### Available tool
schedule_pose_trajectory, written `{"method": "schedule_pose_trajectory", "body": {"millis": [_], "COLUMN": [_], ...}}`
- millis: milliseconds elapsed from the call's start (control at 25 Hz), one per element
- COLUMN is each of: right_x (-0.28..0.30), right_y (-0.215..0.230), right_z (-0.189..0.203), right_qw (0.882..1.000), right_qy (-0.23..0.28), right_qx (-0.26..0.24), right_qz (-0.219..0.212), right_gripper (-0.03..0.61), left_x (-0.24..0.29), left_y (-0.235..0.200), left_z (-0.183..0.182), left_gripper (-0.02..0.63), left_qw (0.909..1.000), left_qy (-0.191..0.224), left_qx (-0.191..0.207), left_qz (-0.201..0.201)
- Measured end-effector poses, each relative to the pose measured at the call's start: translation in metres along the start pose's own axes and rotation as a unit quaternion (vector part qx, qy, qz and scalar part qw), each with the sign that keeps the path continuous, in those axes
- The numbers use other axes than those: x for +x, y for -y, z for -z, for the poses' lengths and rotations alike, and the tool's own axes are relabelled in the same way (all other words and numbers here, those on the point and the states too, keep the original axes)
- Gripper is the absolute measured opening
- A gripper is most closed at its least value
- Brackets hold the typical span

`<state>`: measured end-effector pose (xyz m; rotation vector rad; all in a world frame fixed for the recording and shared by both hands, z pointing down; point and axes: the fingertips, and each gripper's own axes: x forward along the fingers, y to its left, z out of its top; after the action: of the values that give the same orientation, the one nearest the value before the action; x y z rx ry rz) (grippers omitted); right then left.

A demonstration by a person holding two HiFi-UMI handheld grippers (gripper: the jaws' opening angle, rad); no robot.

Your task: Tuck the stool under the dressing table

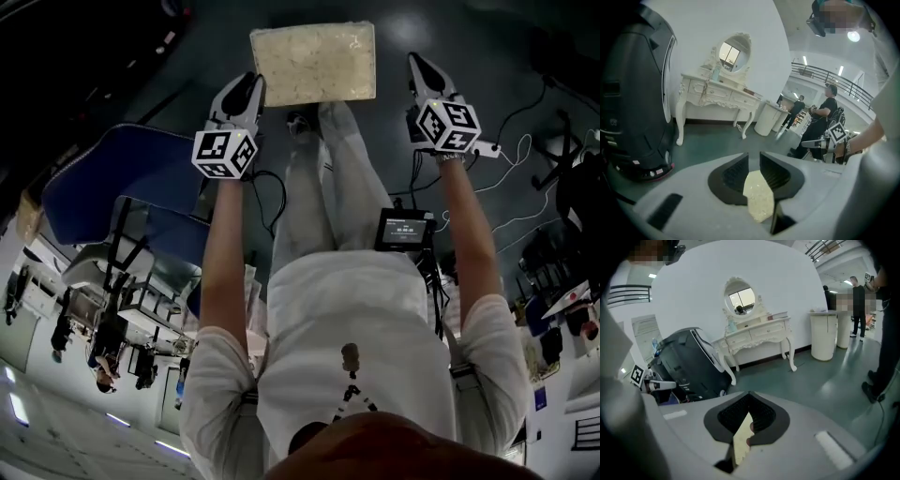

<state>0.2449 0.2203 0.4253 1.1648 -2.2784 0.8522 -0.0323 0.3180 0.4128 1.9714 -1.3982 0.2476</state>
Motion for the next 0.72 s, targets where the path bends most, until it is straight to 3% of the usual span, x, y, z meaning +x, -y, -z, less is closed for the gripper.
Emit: {"method": "schedule_pose_trajectory", "body": {"millis": [120,240,360,480,720], "right_x": [0.034,0.063,0.091,0.110,0.119], "right_y": [0.014,0.020,0.027,0.032,0.035], "right_z": [0.057,0.108,0.160,0.207,0.268], "right_qw": [0.999,0.998,0.995,0.992,0.987], "right_qy": [-0.033,-0.059,-0.083,-0.104,-0.144], "right_qx": [0.018,0.035,0.055,0.074,0.053], "right_qz": [0.006,0.010,0.017,0.022,0.050], "right_gripper": [0.019,0.069,0.143,0.229,0.307], "left_x": [0.027,0.044,0.061,0.073,0.080], "left_y": [-0.028,-0.058,-0.089,-0.109,-0.129], "left_z": [0.056,0.108,0.157,0.201,0.252], "left_gripper": [0.098,0.142,0.190,0.232,0.291], "left_qw": [0.9993,0.9977,0.9951,0.9928,0.9859], "left_qy": [-0.035,-0.059,-0.075,-0.100,-0.120], "left_qx": [-0.010,-0.032,-0.057,-0.049,-0.095], "left_qz": [-0.003,-0.011,-0.028,-0.043,-0.069]}}
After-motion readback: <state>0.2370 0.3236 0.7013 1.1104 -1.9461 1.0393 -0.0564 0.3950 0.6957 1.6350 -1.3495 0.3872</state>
